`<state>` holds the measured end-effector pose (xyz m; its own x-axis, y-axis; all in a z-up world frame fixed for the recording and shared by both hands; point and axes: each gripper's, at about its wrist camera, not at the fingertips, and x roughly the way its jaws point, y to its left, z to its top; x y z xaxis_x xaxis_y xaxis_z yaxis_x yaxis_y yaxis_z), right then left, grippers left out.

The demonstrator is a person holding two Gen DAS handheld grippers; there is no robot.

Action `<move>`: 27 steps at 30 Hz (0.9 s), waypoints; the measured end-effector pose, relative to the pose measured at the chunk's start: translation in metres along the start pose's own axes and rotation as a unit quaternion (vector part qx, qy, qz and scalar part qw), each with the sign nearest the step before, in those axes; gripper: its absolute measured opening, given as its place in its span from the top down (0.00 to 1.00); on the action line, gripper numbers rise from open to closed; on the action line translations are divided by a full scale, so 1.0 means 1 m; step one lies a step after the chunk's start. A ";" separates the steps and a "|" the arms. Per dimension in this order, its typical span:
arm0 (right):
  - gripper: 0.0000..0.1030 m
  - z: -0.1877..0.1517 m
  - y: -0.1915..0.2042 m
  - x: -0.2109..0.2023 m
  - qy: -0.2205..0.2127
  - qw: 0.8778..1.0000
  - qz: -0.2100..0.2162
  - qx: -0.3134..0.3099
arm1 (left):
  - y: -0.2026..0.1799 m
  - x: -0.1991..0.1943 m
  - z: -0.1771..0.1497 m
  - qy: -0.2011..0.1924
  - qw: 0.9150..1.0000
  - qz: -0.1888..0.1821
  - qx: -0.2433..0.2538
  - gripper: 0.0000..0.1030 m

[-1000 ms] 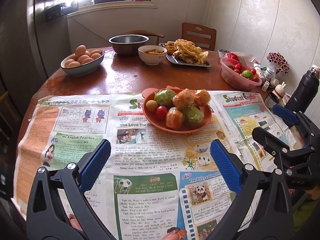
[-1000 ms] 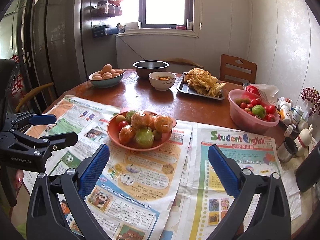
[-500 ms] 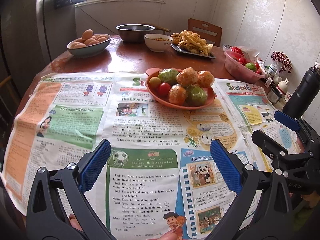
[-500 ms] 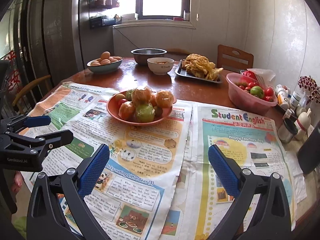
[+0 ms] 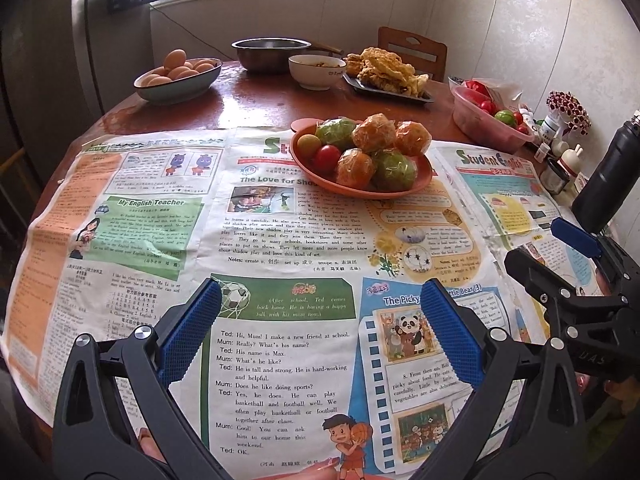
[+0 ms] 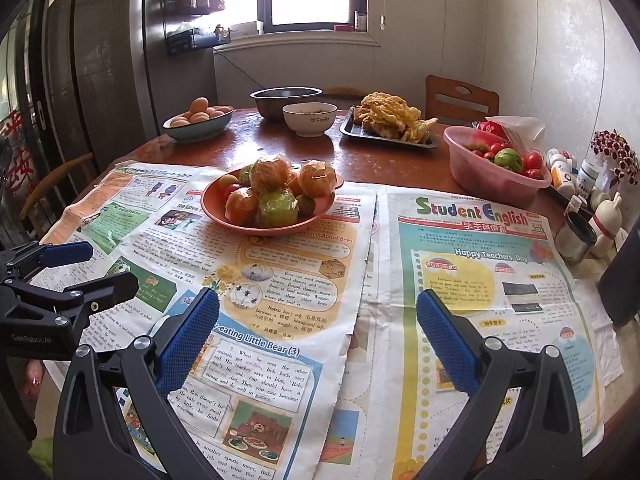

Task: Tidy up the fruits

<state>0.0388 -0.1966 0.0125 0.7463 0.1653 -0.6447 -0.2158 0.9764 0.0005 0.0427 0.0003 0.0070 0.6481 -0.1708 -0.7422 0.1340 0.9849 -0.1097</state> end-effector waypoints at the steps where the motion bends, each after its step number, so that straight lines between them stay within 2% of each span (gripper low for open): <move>1: 0.04 0.000 -0.001 0.000 0.000 1.000 0.000 0.000 | 0.000 0.000 0.000 0.000 1.000 0.000 0.001 0.09; 27: 0.04 0.000 -0.008 0.001 0.002 1.000 -0.002 0.006 | -0.004 0.003 0.002 0.004 1.000 0.005 0.004 0.09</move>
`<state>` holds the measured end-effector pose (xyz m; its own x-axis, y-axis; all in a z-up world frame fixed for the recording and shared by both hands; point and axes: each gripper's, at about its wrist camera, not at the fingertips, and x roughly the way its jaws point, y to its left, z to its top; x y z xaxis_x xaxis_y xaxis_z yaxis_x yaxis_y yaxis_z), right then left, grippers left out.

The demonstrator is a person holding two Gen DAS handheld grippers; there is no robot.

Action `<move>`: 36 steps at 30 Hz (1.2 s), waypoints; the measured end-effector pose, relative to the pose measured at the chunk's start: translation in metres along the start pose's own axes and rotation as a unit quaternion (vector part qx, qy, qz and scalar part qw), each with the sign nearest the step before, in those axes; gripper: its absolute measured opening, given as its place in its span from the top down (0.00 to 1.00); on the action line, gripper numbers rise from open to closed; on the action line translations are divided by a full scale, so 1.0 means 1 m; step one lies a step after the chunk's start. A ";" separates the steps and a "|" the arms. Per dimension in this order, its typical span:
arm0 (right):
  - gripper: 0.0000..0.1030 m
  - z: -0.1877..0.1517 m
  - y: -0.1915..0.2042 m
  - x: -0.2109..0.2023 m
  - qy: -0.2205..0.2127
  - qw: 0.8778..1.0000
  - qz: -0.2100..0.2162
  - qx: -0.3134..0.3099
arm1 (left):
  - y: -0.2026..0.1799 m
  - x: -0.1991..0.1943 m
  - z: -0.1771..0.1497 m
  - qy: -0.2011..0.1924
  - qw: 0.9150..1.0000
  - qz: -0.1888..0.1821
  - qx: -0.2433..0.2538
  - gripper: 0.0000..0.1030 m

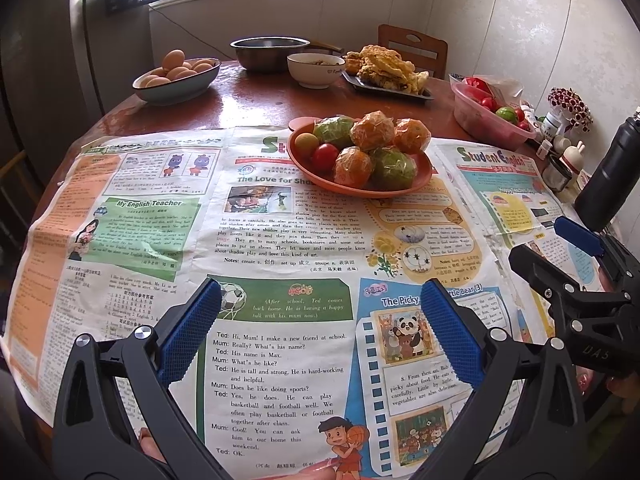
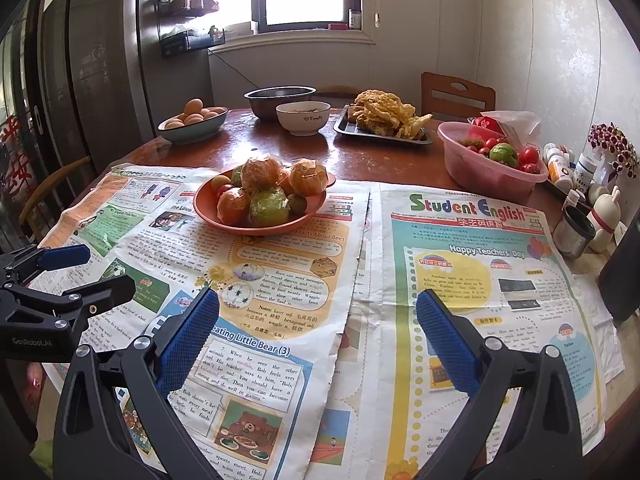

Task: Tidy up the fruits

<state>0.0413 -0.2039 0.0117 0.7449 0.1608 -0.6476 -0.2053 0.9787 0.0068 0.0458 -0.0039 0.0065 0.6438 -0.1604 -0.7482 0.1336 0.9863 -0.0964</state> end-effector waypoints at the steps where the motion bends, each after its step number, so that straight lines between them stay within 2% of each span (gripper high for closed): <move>1: 0.04 0.000 0.000 0.000 0.000 1.000 0.000 0.000 | 0.000 0.000 0.000 0.001 1.000 0.000 0.000 0.09; 36: 0.04 -0.001 0.002 -0.002 0.002 1.000 0.002 -0.004 | -0.001 -0.001 -0.003 0.005 1.000 0.008 0.003 0.09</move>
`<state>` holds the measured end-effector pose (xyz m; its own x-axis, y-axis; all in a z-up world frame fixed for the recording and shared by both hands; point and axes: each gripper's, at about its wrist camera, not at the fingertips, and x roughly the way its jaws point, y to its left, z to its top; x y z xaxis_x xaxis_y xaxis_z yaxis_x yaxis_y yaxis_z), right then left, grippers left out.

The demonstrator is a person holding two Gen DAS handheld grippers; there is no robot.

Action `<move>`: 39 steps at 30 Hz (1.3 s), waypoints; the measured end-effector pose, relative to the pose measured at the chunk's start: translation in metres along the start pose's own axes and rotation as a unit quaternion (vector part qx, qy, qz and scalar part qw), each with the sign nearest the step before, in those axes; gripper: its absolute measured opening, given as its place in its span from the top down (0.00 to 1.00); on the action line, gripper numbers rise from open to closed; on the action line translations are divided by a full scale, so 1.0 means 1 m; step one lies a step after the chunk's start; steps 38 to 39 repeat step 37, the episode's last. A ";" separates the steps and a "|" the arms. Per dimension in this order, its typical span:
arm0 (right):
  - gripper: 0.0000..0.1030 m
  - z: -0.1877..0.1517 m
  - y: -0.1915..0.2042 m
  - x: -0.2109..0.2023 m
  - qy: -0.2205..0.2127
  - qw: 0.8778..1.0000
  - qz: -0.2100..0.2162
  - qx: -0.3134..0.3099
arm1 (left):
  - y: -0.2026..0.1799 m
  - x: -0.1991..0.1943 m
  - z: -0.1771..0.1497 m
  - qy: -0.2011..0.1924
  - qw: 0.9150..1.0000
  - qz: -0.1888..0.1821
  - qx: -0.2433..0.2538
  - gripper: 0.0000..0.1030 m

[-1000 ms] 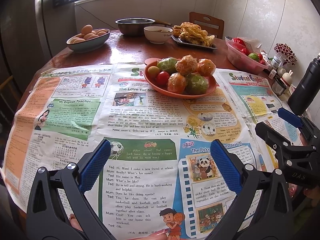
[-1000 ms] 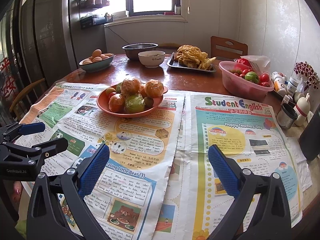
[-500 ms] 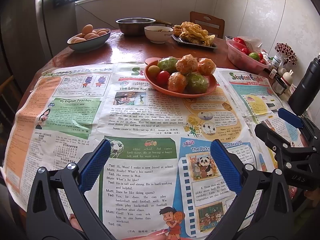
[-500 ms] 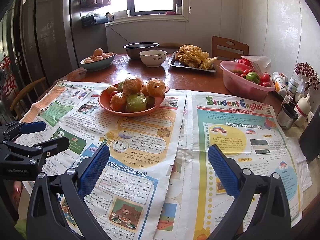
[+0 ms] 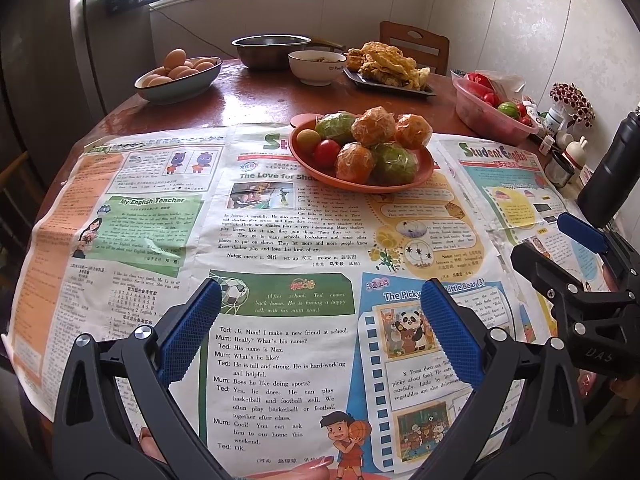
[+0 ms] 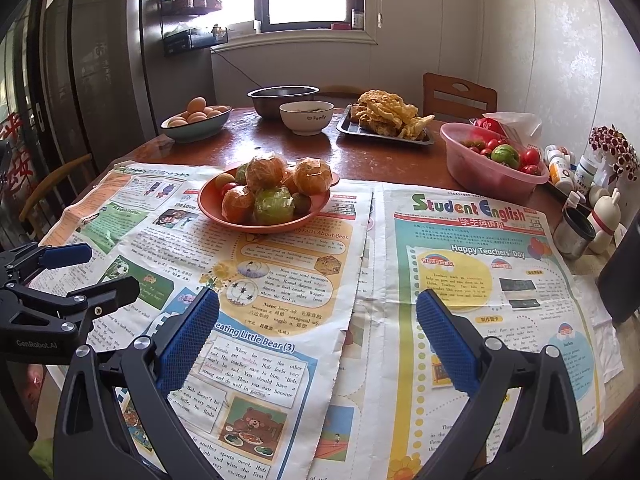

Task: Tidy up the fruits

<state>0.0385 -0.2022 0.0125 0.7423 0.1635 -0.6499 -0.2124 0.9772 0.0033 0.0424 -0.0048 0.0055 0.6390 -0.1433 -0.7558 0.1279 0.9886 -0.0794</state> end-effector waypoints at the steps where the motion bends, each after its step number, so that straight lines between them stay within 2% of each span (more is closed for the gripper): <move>1: 0.04 0.000 0.000 0.000 0.000 1.000 0.000 0.000 | 0.000 0.000 0.000 -0.001 1.000 0.000 0.000 0.09; 20: 0.04 0.001 0.000 0.001 0.003 1.000 -0.002 0.000 | -0.005 0.001 0.000 0.003 1.000 0.010 0.019 0.09; 25: 0.04 0.001 0.000 0.001 0.004 1.000 -0.002 0.000 | -0.001 0.004 0.001 0.006 1.000 -0.005 0.008 0.09; 29: 0.04 0.000 -0.002 0.003 0.006 1.000 -0.001 0.002 | 0.001 0.001 0.005 -0.010 1.000 -0.022 -0.008 0.09; 31: 0.04 0.000 -0.004 0.005 0.007 1.000 -0.002 0.003 | 0.002 -0.002 0.007 -0.023 1.000 -0.014 -0.009 0.09; 33: 0.04 0.001 -0.006 0.005 0.006 1.000 -0.002 0.004 | 0.003 0.000 0.011 -0.017 1.000 0.005 0.003 0.09; 37: 0.04 0.006 -0.016 0.013 0.010 1.000 -0.015 0.007 | 0.024 0.017 0.027 0.001 0.999 0.043 -0.011 0.09; 39: 0.04 0.006 -0.016 0.013 0.010 1.000 -0.015 0.007 | 0.024 0.017 0.027 0.001 0.999 0.043 -0.011 0.09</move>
